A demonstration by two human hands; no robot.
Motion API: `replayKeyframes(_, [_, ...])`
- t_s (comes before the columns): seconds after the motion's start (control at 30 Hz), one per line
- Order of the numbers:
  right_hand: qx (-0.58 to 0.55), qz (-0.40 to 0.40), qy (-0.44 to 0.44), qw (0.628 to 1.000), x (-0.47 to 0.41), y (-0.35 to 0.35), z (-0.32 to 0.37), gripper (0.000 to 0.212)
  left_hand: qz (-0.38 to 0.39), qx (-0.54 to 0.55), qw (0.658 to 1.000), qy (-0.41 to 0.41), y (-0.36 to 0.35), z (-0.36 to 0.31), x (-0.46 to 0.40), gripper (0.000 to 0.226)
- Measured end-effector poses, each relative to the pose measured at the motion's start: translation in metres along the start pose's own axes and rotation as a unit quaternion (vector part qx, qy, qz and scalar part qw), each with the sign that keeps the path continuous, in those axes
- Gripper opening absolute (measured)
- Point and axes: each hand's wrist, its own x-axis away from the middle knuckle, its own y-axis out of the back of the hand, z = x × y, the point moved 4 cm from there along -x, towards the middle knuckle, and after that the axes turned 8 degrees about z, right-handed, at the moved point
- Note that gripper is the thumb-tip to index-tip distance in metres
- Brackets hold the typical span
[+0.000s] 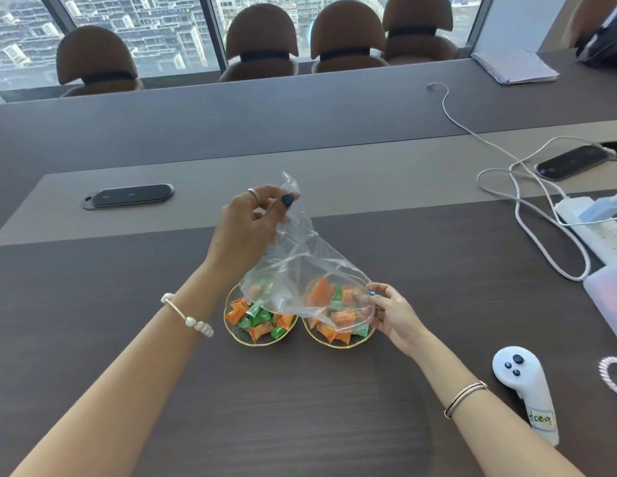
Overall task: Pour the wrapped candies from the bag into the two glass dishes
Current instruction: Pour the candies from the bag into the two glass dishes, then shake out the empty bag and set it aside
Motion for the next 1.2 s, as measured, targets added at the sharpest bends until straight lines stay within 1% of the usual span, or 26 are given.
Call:
replayKeyframes(0.1, [-0.003, -0.025, 0.012, 1.0, 0.003, 0.007, 0.005, 0.015, 0.013, -0.005, 1.0, 0.007, -0.003, 0.005, -0.001, 0.012])
replayKeyframes(0.2, [-0.01, -0.038, 0.031, 0.999, 0.007, 0.013, 0.01, 0.017, 0.007, -0.011, 1.0, 0.005, -0.003, 0.007, 0.001, 0.012])
replayKeyframes(0.3, [-0.006, -0.024, 0.044, 0.999, 0.01, 0.011, 0.015, 0.017, -0.015, -0.004, 1.0, -0.005, 0.0, 0.001, 0.001, 0.013])
replayKeyframes(0.4, [-0.029, -0.016, 0.085, 0.996, 0.012, 0.008, 0.022, 0.019, -0.03, 0.003, 0.999, -0.018, 0.005, -0.006, 0.001, 0.019])
replayKeyframes(0.47, [-0.029, -0.013, 0.097, 0.995, 0.014, 0.006, 0.026, 0.019, -0.041, 0.003, 0.999, -0.022, 0.011, -0.007, 0.001, 0.02])
replayKeyframes(0.63, [-0.024, -0.023, 0.113, 0.993, 0.019, -0.001, 0.029, 0.018, -0.056, 0.017, 0.998, -0.01, 0.03, 0.016, 0.005, 0.022])
replayKeyframes(0.7, [-0.012, -0.025, 0.121, 0.992, 0.02, -0.01, 0.032, 0.019, -0.063, 0.033, 0.997, 0.001, 0.044, 0.032, 0.008, 0.019])
replayKeyframes(0.8, [0.017, -0.022, 0.134, 0.991, 0.017, -0.035, 0.04, 0.019, -0.08, 0.078, 0.994, 0.017, 0.073, 0.06, 0.01, 0.011])
replayKeyframes(0.9, [0.059, -0.013, 0.153, 0.986, 0.01, -0.073, 0.049, 0.019, -0.118, 0.113, 0.986, 0.038, 0.113, 0.09, 0.017, 0.014])
replayKeyframes(0.93, [0.079, -0.01, 0.16, 0.984, 0.008, -0.089, 0.051, 0.019, -0.131, 0.116, 0.984, 0.043, 0.128, 0.1, 0.021, 0.015])
replayKeyframes(1.03, [0.131, 0.004, 0.178, 0.975, -0.003, -0.144, 0.051, 0.017, -0.167, 0.131, 0.976, 0.053, 0.179, 0.136, 0.035, 0.005])
replayKeyframes(1.13, [0.174, 0.016, 0.187, 0.967, -0.018, -0.206, 0.041, 0.015, -0.207, 0.143, 0.965, 0.08, 0.229, 0.183, 0.048, 0.003])
replayKeyframes(1.2, [0.194, 0.012, 0.19, 0.962, -0.032, -0.244, 0.03, 0.009, -0.235, 0.142, 0.956, 0.102, 0.26, 0.217, 0.053, 0.015])
